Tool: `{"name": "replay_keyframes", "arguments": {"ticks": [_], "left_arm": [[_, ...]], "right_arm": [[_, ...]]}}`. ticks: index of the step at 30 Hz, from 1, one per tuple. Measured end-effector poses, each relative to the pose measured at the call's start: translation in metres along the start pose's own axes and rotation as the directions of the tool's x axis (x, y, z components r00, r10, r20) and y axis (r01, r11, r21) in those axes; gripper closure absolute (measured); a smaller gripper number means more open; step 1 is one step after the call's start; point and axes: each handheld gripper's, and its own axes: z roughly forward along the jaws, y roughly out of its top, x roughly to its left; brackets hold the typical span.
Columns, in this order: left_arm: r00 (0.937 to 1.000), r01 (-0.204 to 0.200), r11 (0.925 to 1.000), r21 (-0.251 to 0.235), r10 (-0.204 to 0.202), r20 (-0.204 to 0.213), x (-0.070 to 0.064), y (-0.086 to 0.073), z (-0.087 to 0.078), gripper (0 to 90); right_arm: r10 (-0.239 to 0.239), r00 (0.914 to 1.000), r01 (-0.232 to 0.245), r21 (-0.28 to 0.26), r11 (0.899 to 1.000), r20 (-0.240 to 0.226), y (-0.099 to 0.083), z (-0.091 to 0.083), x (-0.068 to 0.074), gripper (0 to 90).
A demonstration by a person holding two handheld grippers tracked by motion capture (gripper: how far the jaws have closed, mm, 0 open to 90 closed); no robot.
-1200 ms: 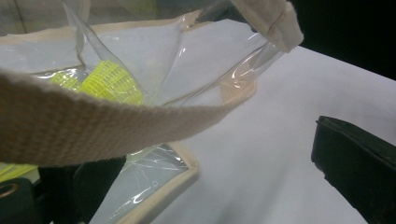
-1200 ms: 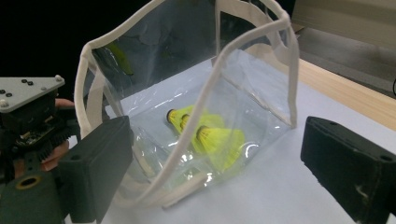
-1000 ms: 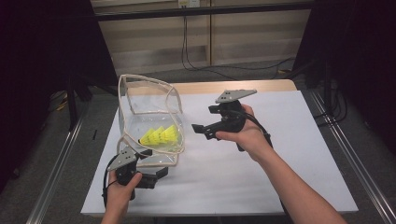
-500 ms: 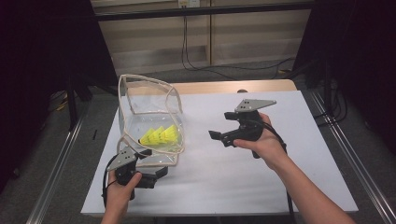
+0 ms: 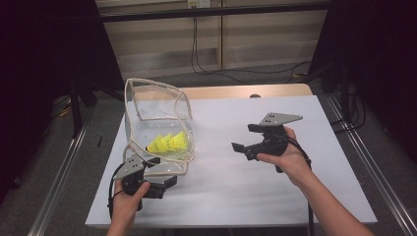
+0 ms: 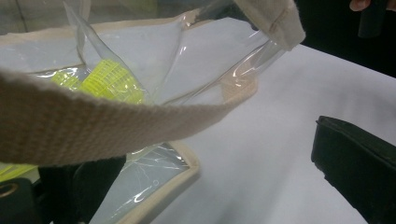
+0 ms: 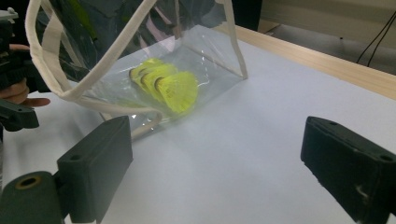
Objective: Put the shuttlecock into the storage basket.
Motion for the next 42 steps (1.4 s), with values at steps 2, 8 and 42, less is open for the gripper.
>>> {"name": "replay_keyframes", "arguments": {"ticks": [2, 8, 42], "left_arm": [[1.0000, 0.000, 1.0000, 0.003, 0.000, 0.001, 0.000, 0.000, 0.000, 3.3], [1.0000, 0.001, 1.0000, 0.002, -0.001, -0.001, 0.000, 0.000, 0.000, 3.3], [1.0000, -0.003, 1.0000, 0.001, 0.003, -0.003, -0.001, 0.000, 0.000, 3.3]], "right_arm": [[0.004, 1.0000, -0.004, 0.000, 1.000, -0.001, -0.002, -0.001, -0.001, 9.3], [0.004, 0.9998, -0.004, 0.010, 1.000, 0.018, -0.018, -0.008, -0.006, 9.4], [0.070, 0.9941, -0.071, 0.013, 0.997, 0.083, -0.078, -0.040, -0.028, 9.6]]}}
